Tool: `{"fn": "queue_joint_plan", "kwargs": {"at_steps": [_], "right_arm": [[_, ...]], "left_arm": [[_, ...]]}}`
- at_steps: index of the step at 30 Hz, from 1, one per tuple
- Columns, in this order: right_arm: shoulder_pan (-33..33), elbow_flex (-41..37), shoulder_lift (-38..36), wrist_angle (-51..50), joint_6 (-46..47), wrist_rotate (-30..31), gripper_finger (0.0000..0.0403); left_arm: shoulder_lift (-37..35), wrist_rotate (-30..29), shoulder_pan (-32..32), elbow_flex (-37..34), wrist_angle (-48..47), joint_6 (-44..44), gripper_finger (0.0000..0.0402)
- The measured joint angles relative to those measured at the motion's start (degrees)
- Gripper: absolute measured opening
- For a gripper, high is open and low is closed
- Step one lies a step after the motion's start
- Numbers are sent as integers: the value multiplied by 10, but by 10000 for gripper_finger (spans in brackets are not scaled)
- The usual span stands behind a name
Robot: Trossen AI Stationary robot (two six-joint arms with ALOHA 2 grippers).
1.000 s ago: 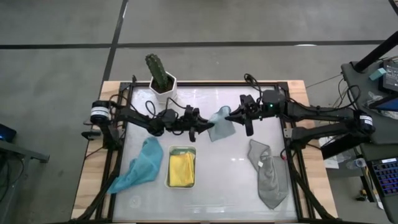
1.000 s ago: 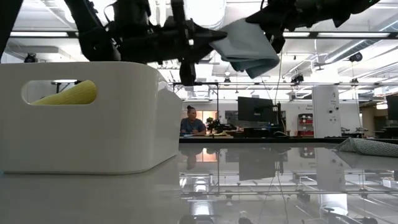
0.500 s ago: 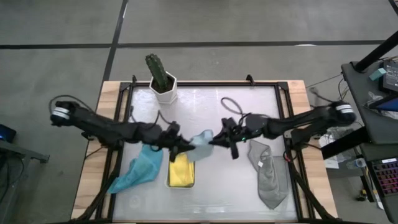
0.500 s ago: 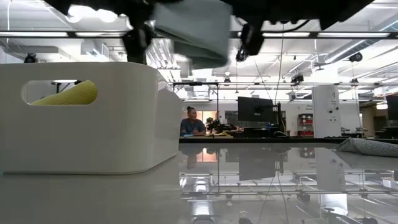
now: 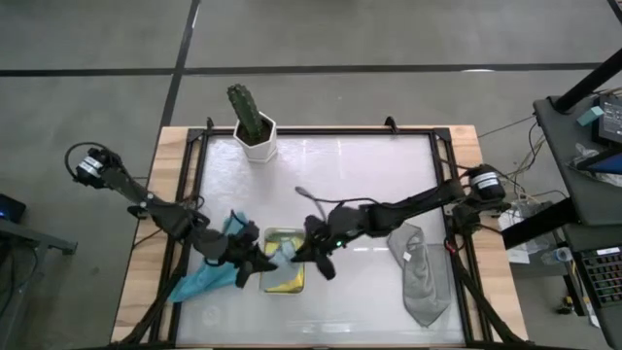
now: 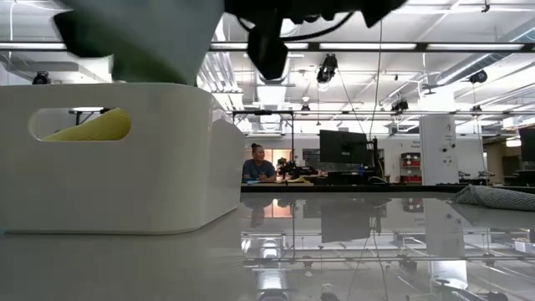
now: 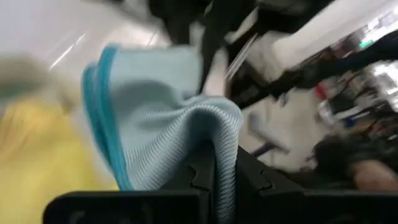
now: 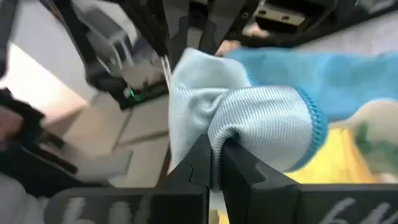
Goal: Fold microfiber towels
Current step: Put the light blue microfiber towel into the bin
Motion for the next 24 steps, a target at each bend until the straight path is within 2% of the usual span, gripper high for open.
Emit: {"fn": "queue_joint_plan", "kwargs": {"at_steps": [4, 10, 20, 24], "right_arm": [[15, 49, 22, -79, -19, 21, 11], [30, 74, 26, -170, -32, 123, 11], [33, 73, 28, -171, -33, 124, 11], [39, 83, 25, -168, -22, 78, 11]], "left_arm": [[20, -26, -21, -1, -50, -33, 8], [60, -34, -21, -2, -69, -62, 14], [57, -35, -23, -2, -65, -79, 16], [37, -23, -43, 13, -52, -75, 17]]}}
